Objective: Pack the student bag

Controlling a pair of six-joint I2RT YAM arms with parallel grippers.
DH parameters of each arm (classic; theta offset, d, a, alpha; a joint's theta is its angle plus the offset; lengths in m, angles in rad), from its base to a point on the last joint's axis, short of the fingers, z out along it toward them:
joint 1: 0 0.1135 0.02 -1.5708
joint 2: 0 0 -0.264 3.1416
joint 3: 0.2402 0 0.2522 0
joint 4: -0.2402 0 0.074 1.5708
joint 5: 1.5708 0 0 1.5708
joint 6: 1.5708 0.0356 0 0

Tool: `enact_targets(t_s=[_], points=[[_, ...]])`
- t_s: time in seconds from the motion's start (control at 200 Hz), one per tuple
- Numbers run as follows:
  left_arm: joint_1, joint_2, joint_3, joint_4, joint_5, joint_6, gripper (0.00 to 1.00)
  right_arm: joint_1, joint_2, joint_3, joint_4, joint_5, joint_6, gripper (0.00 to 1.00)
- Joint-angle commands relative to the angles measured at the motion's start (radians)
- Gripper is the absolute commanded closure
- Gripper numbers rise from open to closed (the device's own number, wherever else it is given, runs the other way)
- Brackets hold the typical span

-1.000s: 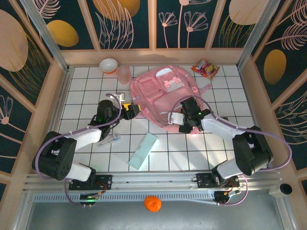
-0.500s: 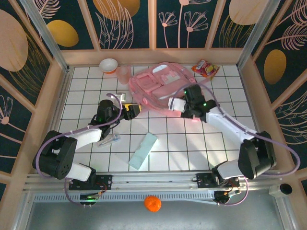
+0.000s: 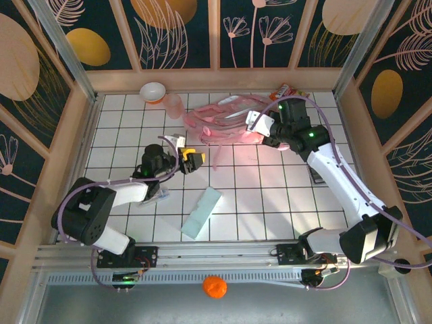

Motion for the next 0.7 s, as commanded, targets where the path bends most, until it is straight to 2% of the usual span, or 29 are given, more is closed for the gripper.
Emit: enact_targets(t_s=[0.0, 0.315, 0.54, 0.696], points=[[-0.033, 0.054, -0.010, 0.166, -0.034, -0.036, 0.36, 0.008, -0.050, 0.048, 0.083, -0.062, 0.057, 1.00], [-0.065, 0.241, 0.033, 0.341, -0.187, -0.086, 0.42, 0.025, -0.035, 0.053, 0.076, -0.041, 0.055, 1.00], [-0.065, 0.340, 0.112, 0.369, -0.185, -0.062, 0.43, 0.029, -0.032, 0.065, 0.073, -0.045, 0.056, 1.00], [-0.065, 0.382, 0.142, 0.406, -0.178, -0.039, 0.50, 0.031, -0.032, 0.065, 0.072, -0.048, 0.060, 1.00]])
